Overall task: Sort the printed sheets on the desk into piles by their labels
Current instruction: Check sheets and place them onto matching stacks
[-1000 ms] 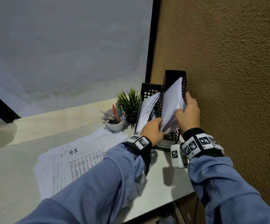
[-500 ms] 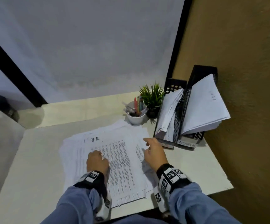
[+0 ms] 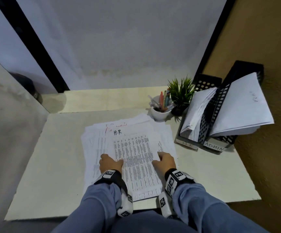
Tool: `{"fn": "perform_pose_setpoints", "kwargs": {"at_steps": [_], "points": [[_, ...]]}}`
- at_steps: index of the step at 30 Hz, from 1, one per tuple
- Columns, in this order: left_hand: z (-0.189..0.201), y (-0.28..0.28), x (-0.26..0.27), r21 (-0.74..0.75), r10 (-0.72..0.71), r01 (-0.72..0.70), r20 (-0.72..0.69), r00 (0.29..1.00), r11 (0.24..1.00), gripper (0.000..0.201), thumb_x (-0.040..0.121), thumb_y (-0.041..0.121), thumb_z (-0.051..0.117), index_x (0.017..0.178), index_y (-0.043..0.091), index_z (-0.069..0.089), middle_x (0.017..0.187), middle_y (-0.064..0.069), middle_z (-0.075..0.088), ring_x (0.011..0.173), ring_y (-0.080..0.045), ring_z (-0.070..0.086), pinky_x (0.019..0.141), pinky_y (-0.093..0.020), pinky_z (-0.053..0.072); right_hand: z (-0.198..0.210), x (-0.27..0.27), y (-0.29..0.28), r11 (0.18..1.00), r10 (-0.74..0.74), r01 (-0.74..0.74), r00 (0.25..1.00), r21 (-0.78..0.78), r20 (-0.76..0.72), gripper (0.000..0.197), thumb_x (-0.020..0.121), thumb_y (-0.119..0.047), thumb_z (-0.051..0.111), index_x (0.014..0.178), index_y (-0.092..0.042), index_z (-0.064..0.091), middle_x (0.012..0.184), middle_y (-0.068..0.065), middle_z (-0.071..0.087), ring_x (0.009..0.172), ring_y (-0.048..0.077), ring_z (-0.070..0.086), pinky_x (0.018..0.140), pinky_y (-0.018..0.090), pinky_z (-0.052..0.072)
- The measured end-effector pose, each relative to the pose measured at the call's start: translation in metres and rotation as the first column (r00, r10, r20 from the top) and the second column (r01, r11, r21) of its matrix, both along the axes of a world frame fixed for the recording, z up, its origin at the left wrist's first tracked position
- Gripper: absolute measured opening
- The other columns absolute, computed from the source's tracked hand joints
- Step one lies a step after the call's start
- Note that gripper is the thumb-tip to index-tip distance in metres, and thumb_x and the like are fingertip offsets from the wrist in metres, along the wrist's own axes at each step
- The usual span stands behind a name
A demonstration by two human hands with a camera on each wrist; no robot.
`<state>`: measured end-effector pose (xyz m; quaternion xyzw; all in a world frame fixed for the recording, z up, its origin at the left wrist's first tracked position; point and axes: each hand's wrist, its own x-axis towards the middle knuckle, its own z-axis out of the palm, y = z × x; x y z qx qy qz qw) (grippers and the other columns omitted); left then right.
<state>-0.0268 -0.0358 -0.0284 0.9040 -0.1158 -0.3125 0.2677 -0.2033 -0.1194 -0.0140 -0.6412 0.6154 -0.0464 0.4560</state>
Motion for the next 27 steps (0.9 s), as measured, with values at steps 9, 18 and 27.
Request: {"fn": "perform_pose_setpoints", "kwargs": {"at_steps": [9,18,27], "points": [[-0.001,0.021,0.006,-0.338,-0.094,0.109,0.061,0.994,0.935,0.012,0.089,0.01,0.057,0.085,0.015,0.067,0.07,-0.009,0.063,0.066,-0.026,0.056,0.061,-0.029,0.043,0.01,0.005,-0.003,0.989,-0.13,0.132,0.991,-0.07,0.026,0.035,0.08,0.001,0.051,0.112,-0.009,0.062,0.109,0.003,0.06,0.093,0.019,0.057,0.077,0.019,0.04],[0.004,0.03,0.01,-0.63,-0.04,-0.008,-0.062,0.997,0.776,0.039,0.093,0.0,0.051,0.124,0.021,0.06,0.14,-0.001,0.049,0.131,-0.014,0.044,0.109,-0.025,0.031,0.012,0.013,-0.009,0.987,-0.16,0.16,0.978,0.013,0.135,0.042,0.075,0.005,0.063,0.115,0.009,0.051,0.087,0.005,0.042,0.079,0.015,0.04,0.074,0.029,0.044],[0.001,0.024,0.017,-0.621,-0.01,-0.197,-0.313,0.95,0.759,0.048,0.076,-0.02,0.047,0.052,0.014,0.07,0.138,-0.004,0.051,0.128,-0.023,0.046,0.109,-0.042,0.036,0.008,0.012,-0.017,0.942,-0.324,0.273,0.893,0.197,0.313,0.072,0.073,0.013,0.065,0.138,-0.002,0.039,0.105,0.004,0.045,0.096,0.021,0.046,0.087,0.038,0.05]]}}
